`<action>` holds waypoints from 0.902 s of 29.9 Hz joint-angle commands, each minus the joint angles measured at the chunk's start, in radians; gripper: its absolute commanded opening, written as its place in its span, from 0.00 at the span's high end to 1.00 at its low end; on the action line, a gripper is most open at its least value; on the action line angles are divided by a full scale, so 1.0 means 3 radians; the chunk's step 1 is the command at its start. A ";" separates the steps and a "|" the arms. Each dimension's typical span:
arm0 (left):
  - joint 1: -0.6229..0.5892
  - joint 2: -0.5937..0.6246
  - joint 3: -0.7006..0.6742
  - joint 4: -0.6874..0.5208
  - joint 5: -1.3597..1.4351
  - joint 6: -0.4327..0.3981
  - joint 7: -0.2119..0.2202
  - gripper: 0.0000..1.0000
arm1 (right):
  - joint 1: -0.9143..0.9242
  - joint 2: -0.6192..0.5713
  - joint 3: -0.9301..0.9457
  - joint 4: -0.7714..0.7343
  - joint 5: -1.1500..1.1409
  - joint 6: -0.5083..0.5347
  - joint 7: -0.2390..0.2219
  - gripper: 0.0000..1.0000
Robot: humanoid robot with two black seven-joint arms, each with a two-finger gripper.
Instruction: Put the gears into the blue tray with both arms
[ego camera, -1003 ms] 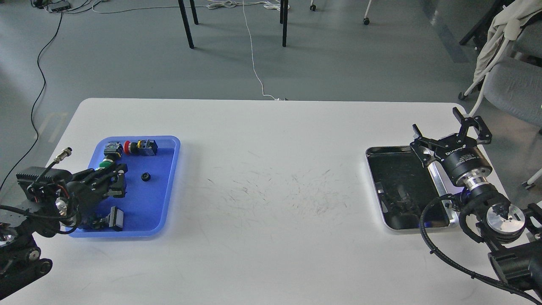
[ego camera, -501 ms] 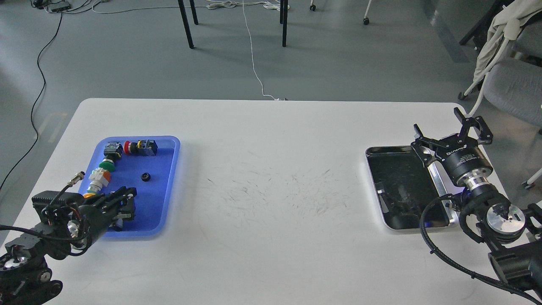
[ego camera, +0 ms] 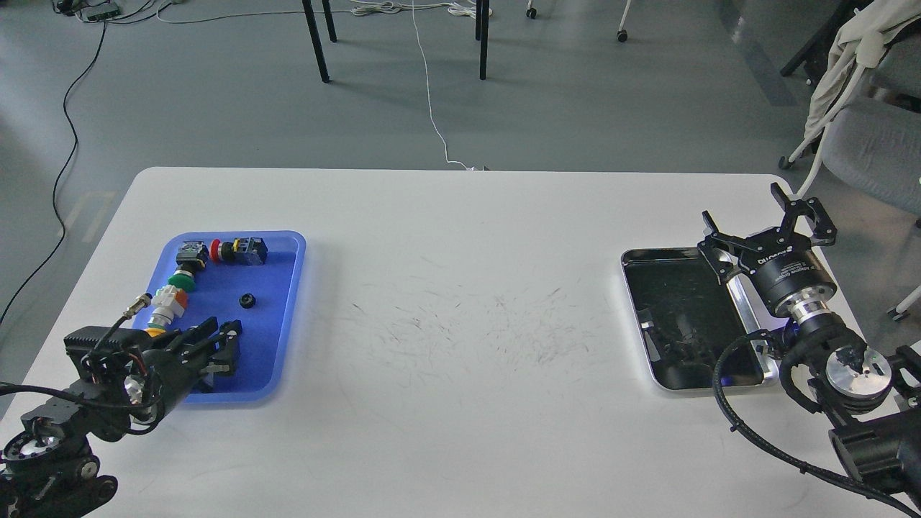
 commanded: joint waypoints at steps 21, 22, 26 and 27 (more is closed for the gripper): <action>-0.1060 -0.0134 -0.0944 0.0029 -0.2505 -0.0048 0.0045 0.02 | 0.0404 -0.0060 -0.0137 0.0081 -0.0015 0.0000 -0.0005 0.03; -0.1066 -0.0236 -0.1056 0.0091 -0.2776 -0.0058 0.0050 0.02 | 0.0460 -0.0065 -0.0183 0.0106 -0.0015 0.0000 -0.0005 0.03; -0.1015 -0.0523 -0.1532 0.0300 -0.3600 -0.0318 0.0035 0.02 | 0.0639 -0.0060 -0.0408 0.0178 -0.0061 0.0000 -0.0005 0.03; -0.1014 -0.0645 -0.1629 0.0422 -0.3703 -0.0390 0.0010 0.02 | 0.0680 -0.0055 -0.0480 0.0198 -0.0102 0.0000 -0.0005 0.03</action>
